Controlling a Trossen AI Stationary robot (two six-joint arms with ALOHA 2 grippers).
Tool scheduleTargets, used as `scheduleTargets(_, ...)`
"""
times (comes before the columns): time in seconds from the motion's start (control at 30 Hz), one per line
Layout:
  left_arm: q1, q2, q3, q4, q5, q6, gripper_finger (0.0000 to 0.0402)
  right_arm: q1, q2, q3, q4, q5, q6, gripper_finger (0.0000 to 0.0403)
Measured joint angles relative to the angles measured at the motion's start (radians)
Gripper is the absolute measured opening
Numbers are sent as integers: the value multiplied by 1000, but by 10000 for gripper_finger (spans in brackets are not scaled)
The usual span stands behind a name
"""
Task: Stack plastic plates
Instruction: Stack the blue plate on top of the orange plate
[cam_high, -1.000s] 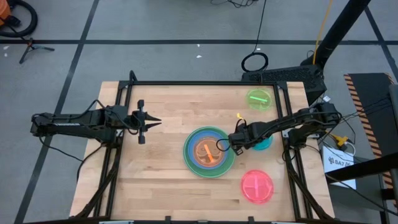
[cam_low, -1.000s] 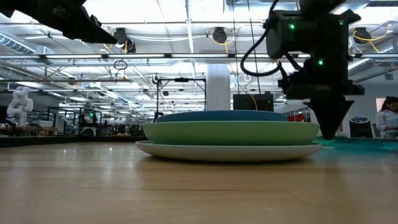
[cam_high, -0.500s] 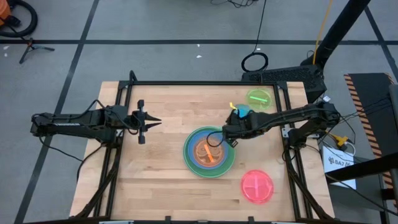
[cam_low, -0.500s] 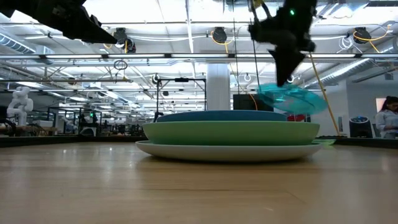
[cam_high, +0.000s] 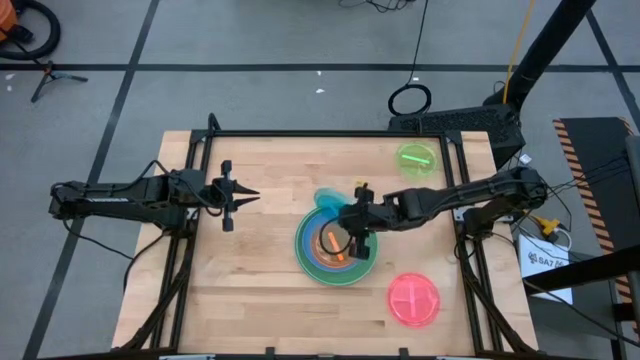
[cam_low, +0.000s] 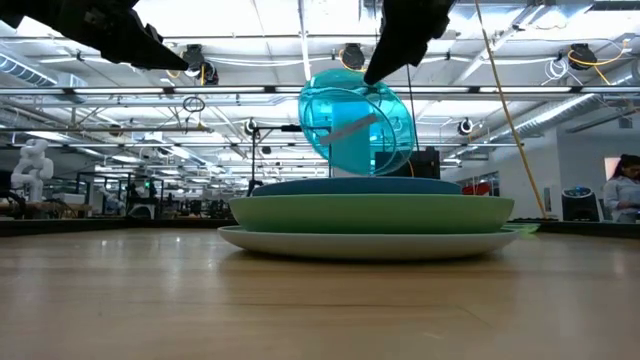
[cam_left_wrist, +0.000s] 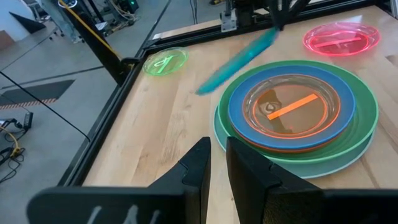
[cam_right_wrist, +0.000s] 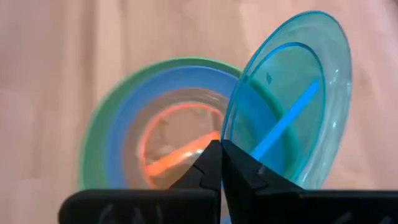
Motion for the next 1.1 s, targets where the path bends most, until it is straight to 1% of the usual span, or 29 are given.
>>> scheduleTargets(0.1,0,0,0,-1,0,-5,60,0,0,0,13,-68,1,0)
scheduleTargets(0.23,0,0,0,-2,0,-6,60,14,0,0,13,-124,5,0)
scheduleTargets(0.4,0,0,0,-3,0,-6,60,35,0,0,14,-134,15,0)
scheduleTargets(0.47,0,0,0,-3,0,-6,60,42,0,0,13,-159,26,0)
scheduleTargets(0.57,0,0,0,-3,0,-6,60,51,0,0,14,-165,45,0)
scheduleTargets(0.67,0,0,0,-3,0,-7,60,57,0,0,14,-208,65,0)
scheduleTargets(0.77,0,0,0,-3,0,-7,60,66,0,0,14,-211,97,2)
scheduleTargets(0.87,0,0,0,-3,0,-8,60,70,0,0,14,-237,119,6)
scheduleTargets(1.1,0,0,0,-3,0,-11,60,71,0,0,14,-237,166,8)
